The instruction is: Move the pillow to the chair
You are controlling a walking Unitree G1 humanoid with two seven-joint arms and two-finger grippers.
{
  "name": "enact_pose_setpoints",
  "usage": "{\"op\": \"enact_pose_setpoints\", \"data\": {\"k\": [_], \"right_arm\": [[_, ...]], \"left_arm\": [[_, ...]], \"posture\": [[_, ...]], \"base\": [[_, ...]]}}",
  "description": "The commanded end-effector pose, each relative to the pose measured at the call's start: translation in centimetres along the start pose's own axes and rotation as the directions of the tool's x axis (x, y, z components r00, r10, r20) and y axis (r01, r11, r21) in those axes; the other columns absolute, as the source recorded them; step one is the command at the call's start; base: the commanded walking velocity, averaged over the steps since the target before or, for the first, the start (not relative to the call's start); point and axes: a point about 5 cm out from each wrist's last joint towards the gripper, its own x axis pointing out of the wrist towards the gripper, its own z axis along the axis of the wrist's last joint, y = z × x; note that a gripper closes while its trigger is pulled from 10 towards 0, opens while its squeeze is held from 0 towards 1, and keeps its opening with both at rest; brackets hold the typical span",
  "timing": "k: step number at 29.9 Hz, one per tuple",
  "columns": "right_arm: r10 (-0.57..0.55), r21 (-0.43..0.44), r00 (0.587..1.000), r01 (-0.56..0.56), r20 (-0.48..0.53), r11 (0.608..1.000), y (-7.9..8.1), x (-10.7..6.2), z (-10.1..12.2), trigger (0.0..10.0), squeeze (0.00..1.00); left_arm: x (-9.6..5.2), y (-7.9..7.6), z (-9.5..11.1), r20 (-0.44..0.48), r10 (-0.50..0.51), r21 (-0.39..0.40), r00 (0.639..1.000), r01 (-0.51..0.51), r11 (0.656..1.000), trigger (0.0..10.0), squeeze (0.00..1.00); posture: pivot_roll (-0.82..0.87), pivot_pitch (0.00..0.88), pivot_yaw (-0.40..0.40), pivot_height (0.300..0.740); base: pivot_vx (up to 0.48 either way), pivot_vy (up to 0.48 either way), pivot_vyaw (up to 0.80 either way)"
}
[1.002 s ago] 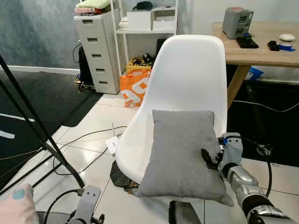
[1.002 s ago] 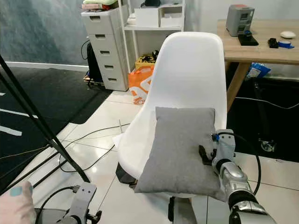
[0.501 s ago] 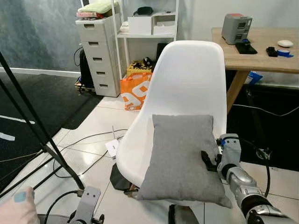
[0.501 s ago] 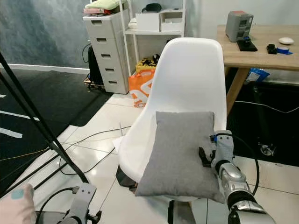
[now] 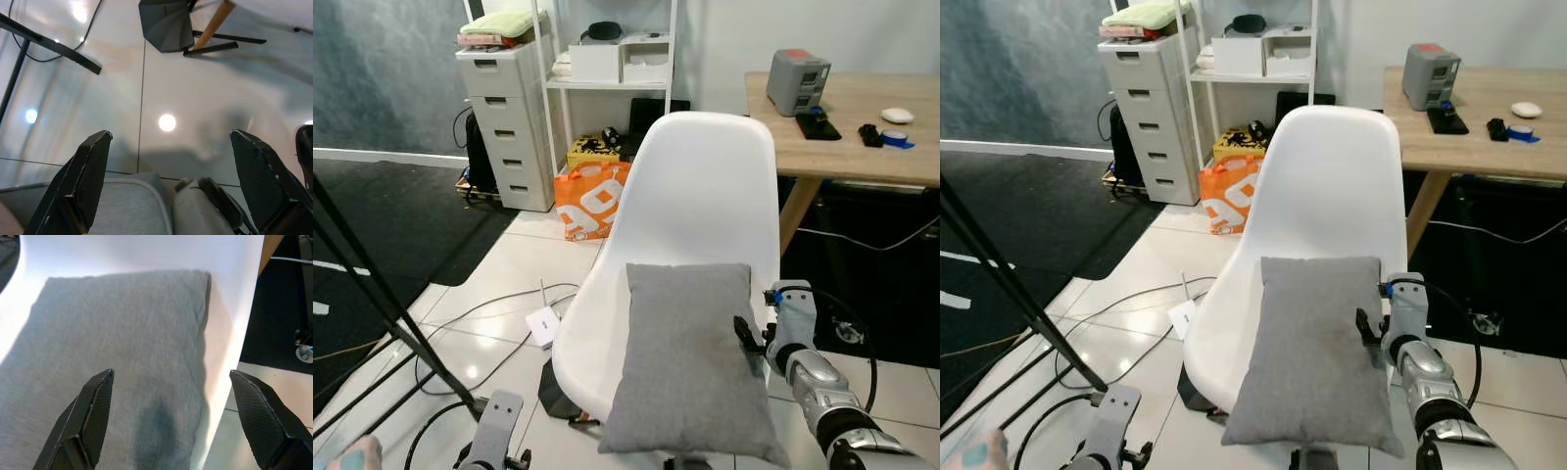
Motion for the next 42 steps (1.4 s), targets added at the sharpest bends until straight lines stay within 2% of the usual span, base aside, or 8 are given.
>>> {"op": "enact_pose_setpoints", "data": {"k": [1, 10, 20, 23, 32, 33, 40, 42], "right_arm": [[0.011, 0.001, 1.000, -0.011, 0.000, 1.000, 0.5, 0.2, 0.1, 10.0, 0.00], [0.015, 0.000, 1.000, -0.015, -0.001, 1.000, 0.5, 0.2, 0.2, 10.0, 0.00], [0.015, -0.001, 1.000, -0.015, -0.007, 1.000, 0.6, 0.2, 0.0, 10.0, 0.00], [0.015, -0.002, 1.000, -0.015, -0.022, 1.000, 0.6, 0.1, -0.3, 10.0, 0.00], [0.018, -0.015, 0.994, -0.020, -0.112, 1.000, 1.1, -0.5, -2.8, 10.0, 0.00], [0.027, -0.038, 0.987, -0.034, -0.161, 0.999, 1.3, -0.9, -4.2, 10.0, 0.00], [0.080, -0.114, 0.955, -0.117, -0.286, 0.987, 2.6, -2.1, -7.5, 10.0, 0.00], [0.106, -0.185, 0.939, -0.173, -0.327, 0.967, 3.4, -2.5, -8.6, 10.0, 0.00]], "left_arm": [[-0.1, 0.0, -0.3, -0.011, 0.006, -0.015, 1.000, -0.006, 1.000, 10.0, 0.00], [-0.1, 0.0, -0.4, -0.020, 0.007, -0.039, 1.000, -0.008, 0.999, 10.0, 0.00], [0.0, 0.0, -0.3, -0.016, 0.012, -0.029, 1.000, -0.012, 1.000, 10.0, 0.00], [0.0, 0.0, -0.3, -0.026, 0.009, -0.027, 1.000, -0.009, 1.000, 10.0, 0.00], [0.0, 0.0, -0.1, -0.003, -0.005, 0.000, 1.000, 0.005, 1.000, 10.0, 0.00], [0.0, 0.0, 0.0, -0.003, -0.009, 0.008, 1.000, 0.009, 1.000, 10.0, 0.00], [0.0, -0.1, 0.1, -0.001, -0.012, 0.022, 1.000, 0.012, 1.000, 10.0, 0.00], [0.0, -0.1, 0.1, 0.000, -0.020, 0.027, 1.000, 0.020, 0.999, 10.0, 0.00]], "posture": [[-0.21, 0.031, 0.023, 0.666], [-0.21, 0.037, 0.021, 0.695], [-0.21, 0.042, 0.021, 0.728], [-0.21, 0.043, 0.021, 0.737], [-0.21, 0.044, 0.023, 0.737], [-0.22, 0.045, 0.025, 0.737], [-0.21, 0.042, 0.023, 0.737], [-0.21, 0.039, 0.022, 0.737]], "base": [[0.000, 0.000, 0.00], [-0.412, 0.000, 0.00], [0.000, 0.000, 0.00], [-0.480, 0.000, 0.00], [0.000, 0.000, 0.00], [0.000, 0.000, 0.61], [0.000, 0.000, 0.75], [0.000, 0.000, 0.76]]}}
